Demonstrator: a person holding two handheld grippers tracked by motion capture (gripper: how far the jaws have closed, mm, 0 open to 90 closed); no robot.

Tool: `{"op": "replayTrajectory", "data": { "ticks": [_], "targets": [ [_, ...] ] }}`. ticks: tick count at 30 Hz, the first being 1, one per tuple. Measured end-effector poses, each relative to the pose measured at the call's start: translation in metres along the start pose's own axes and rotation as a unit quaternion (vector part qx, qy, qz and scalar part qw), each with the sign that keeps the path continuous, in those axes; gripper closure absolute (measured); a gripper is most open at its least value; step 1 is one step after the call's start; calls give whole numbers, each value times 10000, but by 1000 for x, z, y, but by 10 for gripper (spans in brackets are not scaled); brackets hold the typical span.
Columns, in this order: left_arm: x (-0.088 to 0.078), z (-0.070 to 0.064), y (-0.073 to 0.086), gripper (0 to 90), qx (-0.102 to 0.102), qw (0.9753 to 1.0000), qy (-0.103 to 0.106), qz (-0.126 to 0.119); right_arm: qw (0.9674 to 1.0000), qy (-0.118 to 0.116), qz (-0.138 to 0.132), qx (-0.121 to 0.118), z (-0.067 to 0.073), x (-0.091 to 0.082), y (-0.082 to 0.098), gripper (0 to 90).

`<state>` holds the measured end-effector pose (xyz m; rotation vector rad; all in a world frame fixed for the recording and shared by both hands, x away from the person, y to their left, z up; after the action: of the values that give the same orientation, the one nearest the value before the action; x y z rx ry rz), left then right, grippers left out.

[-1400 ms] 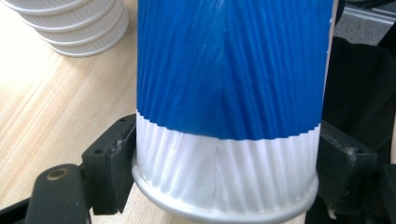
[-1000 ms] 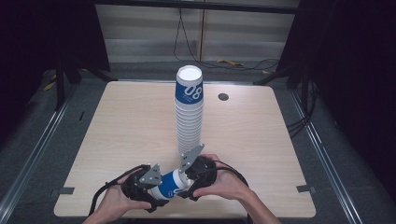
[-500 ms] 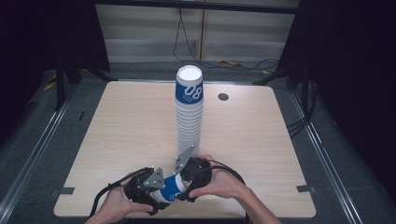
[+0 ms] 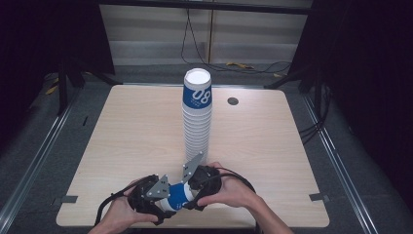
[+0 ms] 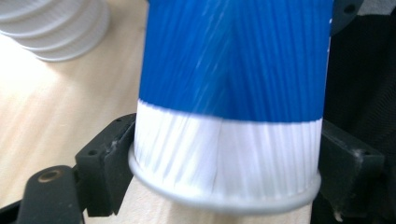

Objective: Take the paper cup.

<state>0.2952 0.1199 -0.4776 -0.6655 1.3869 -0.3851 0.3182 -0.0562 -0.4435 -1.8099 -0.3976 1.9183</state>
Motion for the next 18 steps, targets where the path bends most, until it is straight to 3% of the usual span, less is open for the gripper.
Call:
{"op": "replayTrajectory", "data": {
  "ticks": [5,9,12,18],
  "targets": [
    [-6,5,4,159,-187,9995,-4,-262,10000,39,-23,36,-1,-3,0,282],
    [-8,5,4,156,-162,9993,5,-336,10000,38,-34,51,-1,-2,0,283],
    [-11,5,3,156,-168,9985,-2,-523,10000,25,-21,35,-2,-2,0,284],
    [-19,8,3,158,-329,9943,-76,-1012,9999,51,-76,115,-3,-3,3,283]
  ]
}}
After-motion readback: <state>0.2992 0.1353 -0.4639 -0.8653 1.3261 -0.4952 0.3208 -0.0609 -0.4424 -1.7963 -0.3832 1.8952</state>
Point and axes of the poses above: each handheld gripper's, and its own axes: x roughly forward along the jaws, y roughly out of its underside, z roughly to its left, the point moved 2 cm from there along x, roughly forward along the jaws
